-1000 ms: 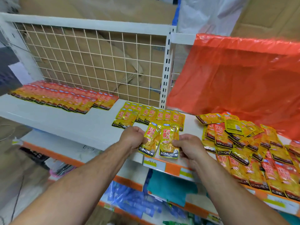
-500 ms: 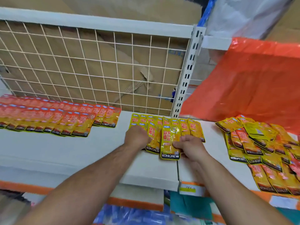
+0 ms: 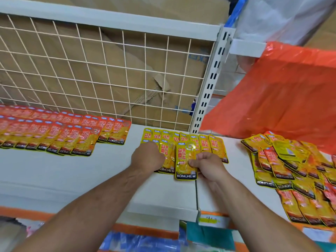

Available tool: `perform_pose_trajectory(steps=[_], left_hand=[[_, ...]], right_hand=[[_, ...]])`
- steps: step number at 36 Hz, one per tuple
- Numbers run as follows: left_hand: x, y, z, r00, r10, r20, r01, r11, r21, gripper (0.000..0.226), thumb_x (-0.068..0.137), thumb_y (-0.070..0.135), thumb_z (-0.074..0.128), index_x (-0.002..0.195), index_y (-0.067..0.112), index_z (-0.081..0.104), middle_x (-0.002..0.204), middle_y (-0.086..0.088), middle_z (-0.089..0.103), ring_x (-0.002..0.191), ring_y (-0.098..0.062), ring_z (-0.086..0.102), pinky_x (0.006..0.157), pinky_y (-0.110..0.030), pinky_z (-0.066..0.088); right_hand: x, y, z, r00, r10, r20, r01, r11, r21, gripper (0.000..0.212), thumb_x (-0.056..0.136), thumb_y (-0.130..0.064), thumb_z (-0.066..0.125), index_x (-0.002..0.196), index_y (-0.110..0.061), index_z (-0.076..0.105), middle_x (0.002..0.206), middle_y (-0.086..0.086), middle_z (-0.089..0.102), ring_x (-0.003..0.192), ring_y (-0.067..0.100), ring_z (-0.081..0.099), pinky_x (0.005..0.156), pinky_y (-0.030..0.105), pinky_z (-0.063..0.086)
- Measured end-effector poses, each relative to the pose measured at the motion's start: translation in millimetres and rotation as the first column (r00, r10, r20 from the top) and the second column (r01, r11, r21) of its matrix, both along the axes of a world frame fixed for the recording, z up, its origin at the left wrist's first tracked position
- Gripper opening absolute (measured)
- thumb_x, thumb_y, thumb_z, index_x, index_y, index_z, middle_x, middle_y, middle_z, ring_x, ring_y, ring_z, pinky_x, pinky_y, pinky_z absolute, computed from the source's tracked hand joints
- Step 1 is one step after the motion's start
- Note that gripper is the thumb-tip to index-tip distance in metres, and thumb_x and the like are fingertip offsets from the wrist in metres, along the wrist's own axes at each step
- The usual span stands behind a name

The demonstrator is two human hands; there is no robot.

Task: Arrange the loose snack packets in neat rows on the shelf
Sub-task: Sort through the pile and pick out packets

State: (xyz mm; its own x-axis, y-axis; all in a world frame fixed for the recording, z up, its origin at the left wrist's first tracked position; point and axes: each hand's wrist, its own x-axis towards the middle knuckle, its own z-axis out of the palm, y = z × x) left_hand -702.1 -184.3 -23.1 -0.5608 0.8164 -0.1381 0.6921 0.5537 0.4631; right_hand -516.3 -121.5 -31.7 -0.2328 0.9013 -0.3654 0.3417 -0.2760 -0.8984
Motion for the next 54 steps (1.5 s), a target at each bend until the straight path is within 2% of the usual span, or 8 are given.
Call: perform_pose_trajectory(steps=[12,23,29,32,36,46,51,54], left_hand=[[1.6,0.9,1.9,0.997,-0.024,-0.076,0.022,0.999,-0.027,0.025,0.08,0.034,0.063,0.066,0.019,0.048,0.068,0.007,0.048,0.073,-0.021,0.054,0.061,-0.026,0.04],[-5.4,-8.3,5.2,0.986,-0.003,-0.167,0.027,0.989,0.143,0.028,0.084,0.042,0.058,0.097,0.018,0.053,0.095,-0.002,0.056,0.09,-0.027,0.06,0.075,-0.035,0.05],[-9.1,-13.7,5.2,0.983,-0.019,-0.184,0.047,0.987,0.154,0.028,0.087,0.042,0.057,0.101,0.018,0.052,0.097,-0.002,0.056,0.091,-0.026,0.06,0.074,-0.036,0.049],[-9.2,-16.0,3.1,0.982,-0.02,-0.188,0.048,0.988,0.145,0.028,0.087,0.042,0.057,0.101,0.018,0.052,0.097,-0.002,0.056,0.09,-0.025,0.06,0.073,-0.035,0.048],[-8.7,-18.6,0.9,0.982,-0.033,-0.187,0.06,0.988,0.141,0.025,0.088,0.041,0.057,0.1,0.019,0.053,0.098,-0.002,0.056,0.091,-0.025,0.061,0.072,-0.034,0.046],[-4.2,-20.5,1.6,0.966,-0.108,-0.235,0.145,0.978,0.147,0.029,0.088,0.04,0.057,0.105,0.017,0.054,0.104,-0.004,0.057,0.1,-0.025,0.057,0.076,-0.035,0.048],[-0.1,-16.9,3.9,0.913,-0.203,-0.352,0.254,0.961,0.104,0.039,0.09,0.046,0.052,0.116,0.018,0.055,0.112,-0.003,0.058,0.109,-0.024,0.05,0.087,-0.036,0.044],[4.0,-13.5,5.2,0.881,-0.258,-0.397,0.319,0.943,0.093,0.042,0.09,0.047,0.05,0.122,0.02,0.053,0.118,-0.002,0.056,0.114,-0.023,0.047,0.09,-0.036,0.041]], right_hand=[[1.2,8.0,-9.4,1.0,0.006,0.001,-0.006,0.999,-0.036,0.034,0.071,-0.006,0.083,0.066,-0.019,0.052,0.07,0.008,0.057,0.067,0.022,0.053,0.063,0.036,0.042],[-28.1,13.5,-6.3,0.999,0.019,0.05,-0.018,1.0,-0.021,0.036,0.071,-0.006,0.082,0.066,-0.02,0.049,0.066,0.005,0.053,0.063,0.023,0.049,0.058,0.035,0.038],[-35.5,13.6,-7.3,0.96,0.047,0.276,-0.083,0.989,0.119,0.043,0.072,-0.011,0.081,0.058,-0.019,0.041,0.059,0.006,0.047,0.055,0.022,0.048,0.055,0.032,0.038],[-34.9,10.2,-2.4,0.908,0.058,0.415,-0.154,0.968,0.201,0.032,0.076,-0.018,0.078,0.063,-0.015,0.049,0.063,0.006,0.052,0.057,0.021,0.047,0.052,0.028,0.033],[-36.0,5.4,0.6,0.851,0.039,0.524,-0.2,0.946,0.254,0.024,0.077,-0.025,0.076,0.072,-0.008,0.06,0.072,0.006,0.066,0.07,0.024,0.061,0.059,0.029,0.045],[-37.9,-1.3,-2.4,0.744,-0.001,0.668,-0.269,0.915,0.301,0.025,0.082,-0.037,0.065,0.096,-0.018,0.057,0.091,-0.001,0.063,0.083,0.025,0.058,0.062,0.03,0.04],[-36.4,-5.9,3.0,0.714,-0.029,0.7,-0.267,0.913,0.31,0.027,0.082,-0.042,0.061,0.098,-0.021,0.056,0.089,-0.003,0.06,0.081,0.024,0.056,0.065,0.03,0.041],[-31.1,-10.9,6.3,0.708,-0.057,0.704,-0.255,0.909,0.329,0.028,0.083,-0.045,0.059,0.097,-0.021,0.056,0.088,-0.003,0.059,0.089,0.027,0.062,0.067,0.03,0.041]])
